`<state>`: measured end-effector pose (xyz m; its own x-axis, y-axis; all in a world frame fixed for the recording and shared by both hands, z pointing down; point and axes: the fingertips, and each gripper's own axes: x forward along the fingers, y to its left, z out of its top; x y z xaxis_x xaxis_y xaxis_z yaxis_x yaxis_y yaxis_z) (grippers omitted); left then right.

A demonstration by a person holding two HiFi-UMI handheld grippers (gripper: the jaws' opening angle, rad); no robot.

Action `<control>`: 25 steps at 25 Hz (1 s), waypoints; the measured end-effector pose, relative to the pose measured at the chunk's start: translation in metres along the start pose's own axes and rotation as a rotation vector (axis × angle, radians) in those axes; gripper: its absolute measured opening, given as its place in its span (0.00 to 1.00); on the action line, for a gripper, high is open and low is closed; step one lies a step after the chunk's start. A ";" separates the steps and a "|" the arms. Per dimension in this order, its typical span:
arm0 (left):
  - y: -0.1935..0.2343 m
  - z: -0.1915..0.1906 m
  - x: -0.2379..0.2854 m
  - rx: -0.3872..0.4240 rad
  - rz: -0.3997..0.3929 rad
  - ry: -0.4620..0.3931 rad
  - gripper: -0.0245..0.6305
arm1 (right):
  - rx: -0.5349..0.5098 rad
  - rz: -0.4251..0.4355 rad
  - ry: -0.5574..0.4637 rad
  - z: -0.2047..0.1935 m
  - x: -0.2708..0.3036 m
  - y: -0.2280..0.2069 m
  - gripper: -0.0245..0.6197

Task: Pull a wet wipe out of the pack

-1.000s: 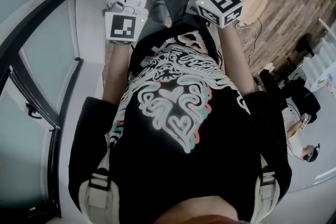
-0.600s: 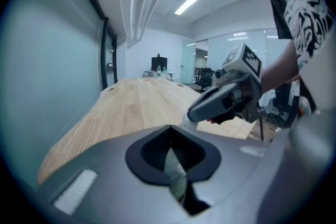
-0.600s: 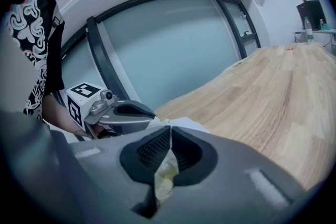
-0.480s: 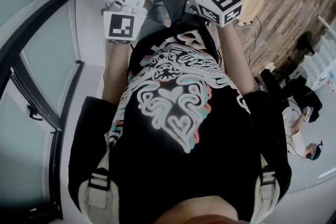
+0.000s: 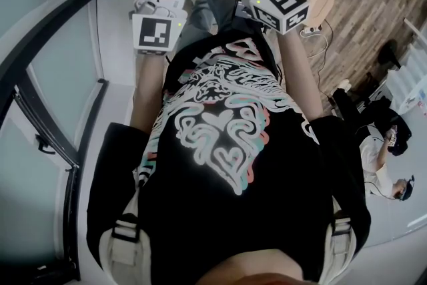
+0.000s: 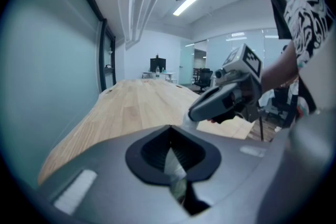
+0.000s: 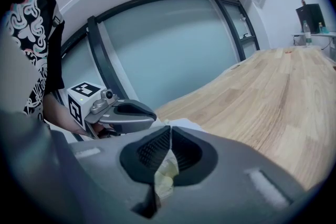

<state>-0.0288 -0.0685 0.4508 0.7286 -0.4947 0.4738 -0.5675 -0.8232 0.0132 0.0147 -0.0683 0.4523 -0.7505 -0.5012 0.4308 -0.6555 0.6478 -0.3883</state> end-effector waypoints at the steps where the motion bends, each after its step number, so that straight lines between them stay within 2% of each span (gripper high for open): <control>1: 0.000 0.000 -0.001 -0.019 0.007 0.006 0.02 | 0.000 -0.002 -0.001 0.000 0.000 0.000 0.05; 4: 0.000 -0.001 -0.003 -0.051 0.018 0.019 0.02 | -0.004 -0.005 -0.002 0.001 -0.001 0.002 0.05; 25: 0.009 0.008 -0.011 -0.043 0.026 -0.003 0.02 | -0.006 -0.044 -0.018 0.013 -0.011 0.002 0.05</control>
<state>-0.0385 -0.0728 0.4384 0.7143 -0.5171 0.4716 -0.6024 -0.7973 0.0382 0.0208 -0.0685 0.4363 -0.7226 -0.5393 0.4324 -0.6871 0.6286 -0.3642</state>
